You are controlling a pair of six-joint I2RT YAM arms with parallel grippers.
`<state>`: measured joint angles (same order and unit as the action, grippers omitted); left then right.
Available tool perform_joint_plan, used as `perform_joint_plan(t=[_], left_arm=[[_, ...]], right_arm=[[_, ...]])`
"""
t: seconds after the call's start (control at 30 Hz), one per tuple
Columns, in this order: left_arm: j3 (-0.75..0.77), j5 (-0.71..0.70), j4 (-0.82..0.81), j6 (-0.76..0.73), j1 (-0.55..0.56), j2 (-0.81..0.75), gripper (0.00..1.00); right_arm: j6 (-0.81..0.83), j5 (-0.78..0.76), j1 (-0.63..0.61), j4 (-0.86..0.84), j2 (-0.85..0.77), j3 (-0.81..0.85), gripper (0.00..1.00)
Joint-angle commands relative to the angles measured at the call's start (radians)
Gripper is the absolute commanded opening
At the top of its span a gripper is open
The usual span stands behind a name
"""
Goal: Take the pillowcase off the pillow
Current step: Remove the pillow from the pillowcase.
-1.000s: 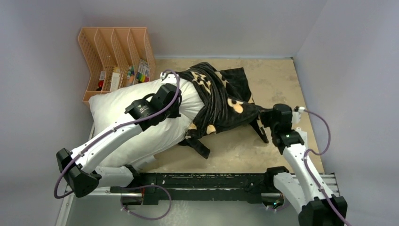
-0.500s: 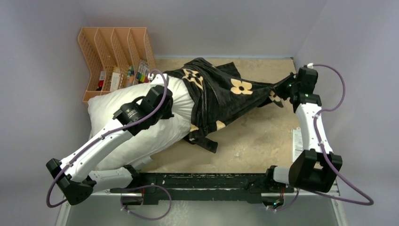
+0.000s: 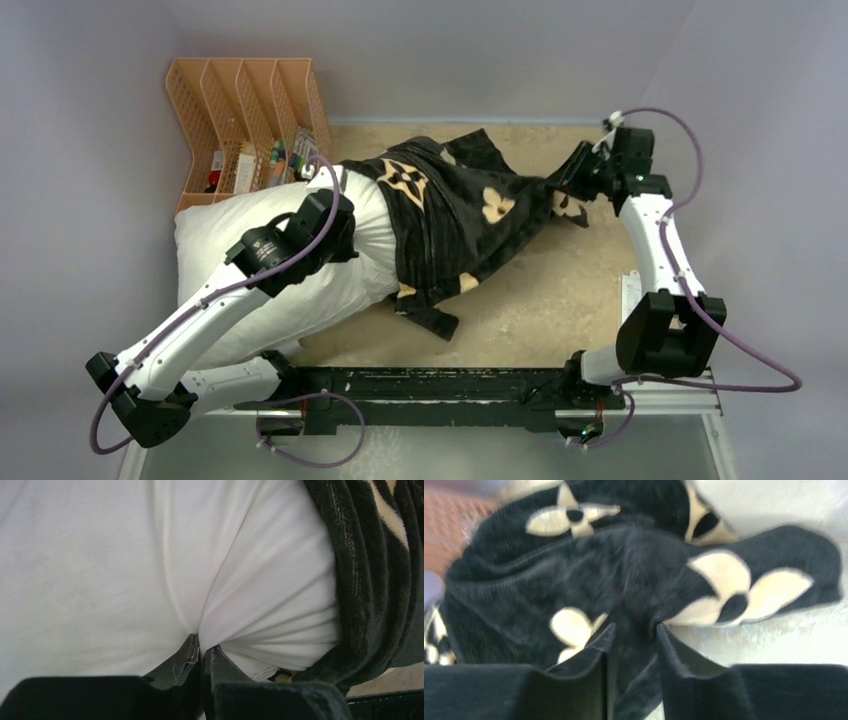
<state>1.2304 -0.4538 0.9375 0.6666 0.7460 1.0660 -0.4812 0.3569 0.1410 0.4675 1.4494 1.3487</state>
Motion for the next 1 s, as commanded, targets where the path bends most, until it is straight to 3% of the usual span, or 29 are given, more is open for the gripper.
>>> perform_joint_plan(t=[0.0, 0.1, 0.17, 0.3, 0.4, 0.5, 0.63, 0.77, 0.8, 0.83, 0.97], left_arm=[[-0.010, -0.014, -0.002, -0.038, -0.026, 0.024, 0.00], [-0.024, 0.010, -0.038, -0.043, -0.026, 0.048, 0.00], [-0.028, 0.017, -0.050, -0.045, -0.026, 0.060, 0.00], [-0.035, 0.025, -0.078, -0.050, -0.027, 0.074, 0.00], [-0.038, 0.027, -0.086, -0.052, -0.026, 0.083, 0.00], [-0.045, 0.035, -0.098, -0.054, -0.027, 0.085, 0.00], [-0.043, 0.043, -0.095, -0.058, -0.026, 0.089, 0.00], [-0.043, 0.044, -0.097, -0.058, -0.026, 0.086, 0.00], [-0.043, 0.046, -0.100, -0.058, -0.026, 0.088, 0.00], [-0.044, 0.047, -0.099, -0.056, -0.026, 0.088, 0.00], [-0.042, 0.036, -0.082, -0.047, -0.026, 0.078, 0.00]], right_arm=[[0.010, 0.057, -0.066, -0.054, -0.093, -0.199, 0.47], [-0.079, 0.096, -0.066, -0.110, -0.193, -0.343, 0.66], [-0.144, 0.119, -0.066, -0.132, -0.262, -0.417, 0.73], [-0.375, 0.232, -0.086, -0.229, -0.405, -0.581, 0.77], [-0.612, 0.237, -0.168, -0.341, -0.498, -0.746, 0.79], [-0.823, 0.140, -0.291, -0.500, -0.569, -0.875, 0.98], [-0.997, 0.060, -0.435, -0.712, -0.519, -0.946, 0.99], [-1.072, 0.032, -0.522, -0.883, -0.344, -0.931, 0.99], [-1.082, 0.033, -0.527, -0.914, -0.304, -0.922, 0.96], [-1.088, 0.021, -0.527, -0.927, -0.276, -0.912, 0.85], [-1.029, -0.146, -0.527, -0.805, -0.328, -0.831, 0.14]])
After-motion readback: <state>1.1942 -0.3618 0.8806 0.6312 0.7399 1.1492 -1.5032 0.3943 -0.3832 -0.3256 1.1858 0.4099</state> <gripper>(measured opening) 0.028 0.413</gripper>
